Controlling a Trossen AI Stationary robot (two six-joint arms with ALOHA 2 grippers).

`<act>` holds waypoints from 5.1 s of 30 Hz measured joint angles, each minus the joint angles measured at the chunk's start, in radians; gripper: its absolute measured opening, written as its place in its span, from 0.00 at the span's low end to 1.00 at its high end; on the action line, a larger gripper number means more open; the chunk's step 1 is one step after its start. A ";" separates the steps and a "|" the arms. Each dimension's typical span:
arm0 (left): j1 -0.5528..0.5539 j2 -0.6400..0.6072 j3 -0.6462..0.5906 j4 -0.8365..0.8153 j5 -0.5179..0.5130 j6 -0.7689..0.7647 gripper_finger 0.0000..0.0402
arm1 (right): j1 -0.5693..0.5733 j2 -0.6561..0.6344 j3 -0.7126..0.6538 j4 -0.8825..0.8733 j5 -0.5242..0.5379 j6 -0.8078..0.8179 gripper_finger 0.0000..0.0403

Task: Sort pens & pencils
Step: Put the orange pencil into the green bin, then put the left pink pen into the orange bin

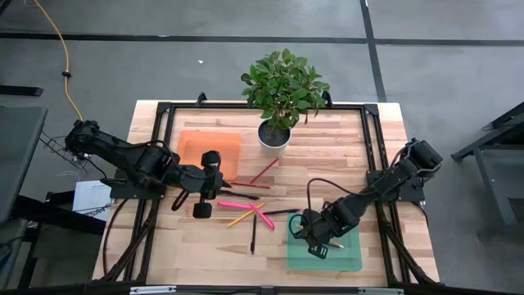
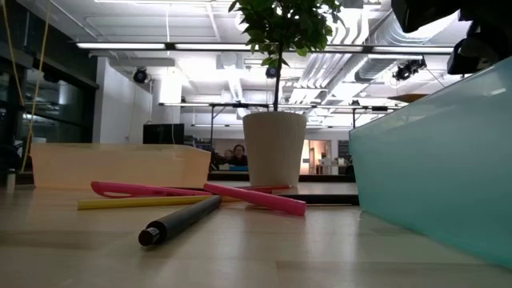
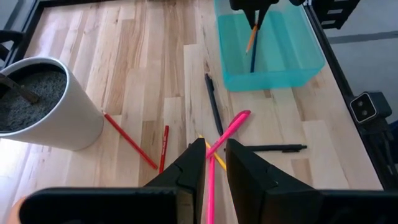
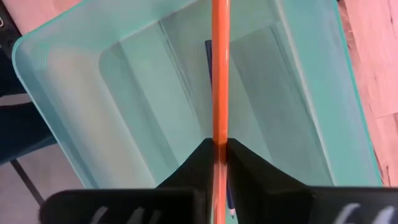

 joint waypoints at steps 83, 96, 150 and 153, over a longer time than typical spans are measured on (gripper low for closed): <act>0.236 0.269 -0.387 0.276 0.382 -0.012 0.33 | -0.281 -0.021 0.213 0.307 0.216 -0.514 0.16; 0.143 0.361 -0.286 0.184 0.330 0.091 0.23 | -0.298 -0.021 0.213 0.296 0.216 -0.539 0.16; 0.177 0.592 -0.111 -0.030 0.320 0.106 0.35 | -0.292 -0.244 0.212 0.275 0.394 -0.614 0.16; 0.177 0.595 -0.112 -0.036 0.320 0.106 0.36 | -0.292 -0.244 0.212 0.273 0.394 -0.614 0.16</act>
